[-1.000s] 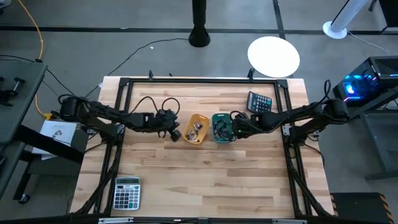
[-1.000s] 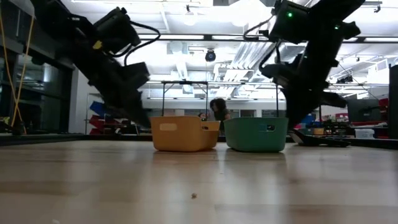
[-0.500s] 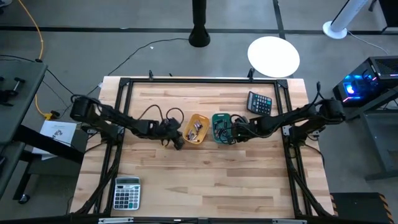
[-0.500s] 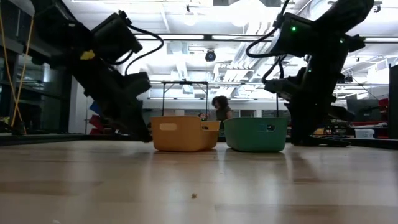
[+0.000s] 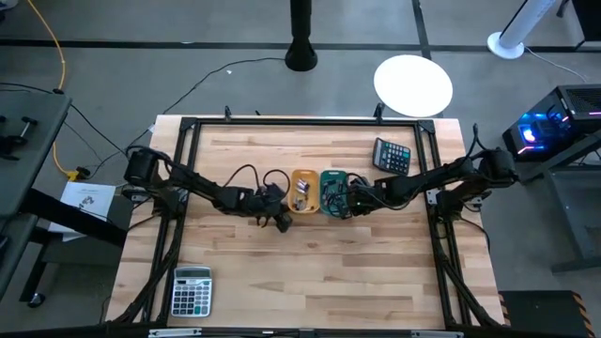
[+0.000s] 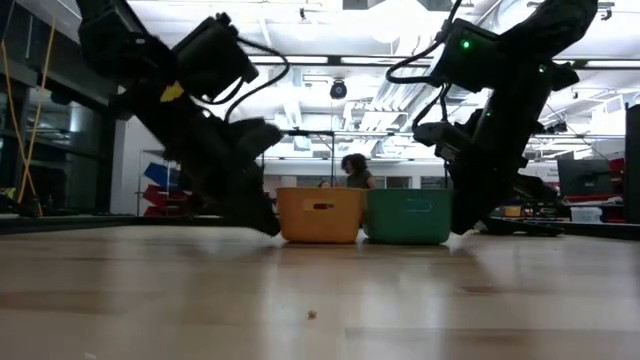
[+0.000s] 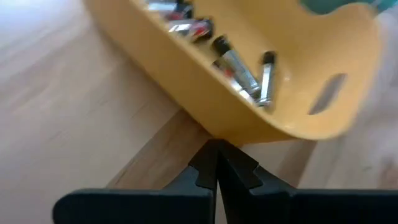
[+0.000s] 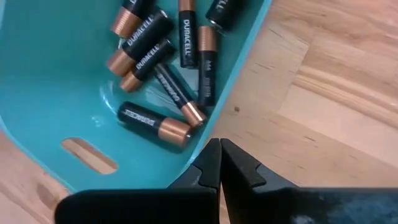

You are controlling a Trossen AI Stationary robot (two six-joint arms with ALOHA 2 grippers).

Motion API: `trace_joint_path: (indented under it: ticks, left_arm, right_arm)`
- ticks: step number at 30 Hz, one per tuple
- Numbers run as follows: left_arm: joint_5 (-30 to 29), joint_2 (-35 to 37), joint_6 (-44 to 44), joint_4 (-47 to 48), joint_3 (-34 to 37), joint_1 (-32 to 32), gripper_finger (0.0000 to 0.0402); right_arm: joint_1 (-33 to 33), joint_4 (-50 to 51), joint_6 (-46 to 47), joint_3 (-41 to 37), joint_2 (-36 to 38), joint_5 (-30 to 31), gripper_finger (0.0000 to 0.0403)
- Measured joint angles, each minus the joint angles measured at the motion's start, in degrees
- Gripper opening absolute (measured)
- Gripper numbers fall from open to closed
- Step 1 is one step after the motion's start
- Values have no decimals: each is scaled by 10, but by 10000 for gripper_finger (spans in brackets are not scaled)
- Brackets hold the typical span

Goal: Sort batteries
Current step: Adjust the bins on the table

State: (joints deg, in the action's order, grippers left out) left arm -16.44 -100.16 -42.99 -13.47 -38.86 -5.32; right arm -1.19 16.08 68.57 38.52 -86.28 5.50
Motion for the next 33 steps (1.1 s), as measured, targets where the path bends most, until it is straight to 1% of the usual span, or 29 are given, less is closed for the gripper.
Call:
trace_joint_path:
  ticks: [7,13,18,21,23,25,27,29,31,33]
  left_arm:
    - [-15,-7,26,-1,-30,1,0]
    - [-22,-4,27,-3,-32,1,0]
    - [-16,0,54,0,-32,2,0]
    - [12,8,77,17,-32,2,0]
    - [11,22,80,63,-31,2,0]
    - [-18,44,71,114,-31,4,0]
    - [-71,71,70,156,-31,10,0]
    - [-116,91,93,180,-31,23,0]
    - [-137,100,132,188,-32,42,0]
    - [-137,100,171,181,-32,69,0]
  right_arm:
    - [0,-1,-5,0,0,0,0]
    - [0,-7,-16,0,1,-2,0]
    - [0,3,-30,0,12,-14,0]
    - [0,32,-34,0,24,-15,0]
    - [0,62,-37,0,35,-13,0]
    - [1,91,-37,0,47,-4,0]
    - [6,111,-39,0,61,17,0]
    - [17,122,-44,0,72,37,0]
    - [35,124,-49,0,76,54,0]
    - [57,120,-59,0,76,64,0]
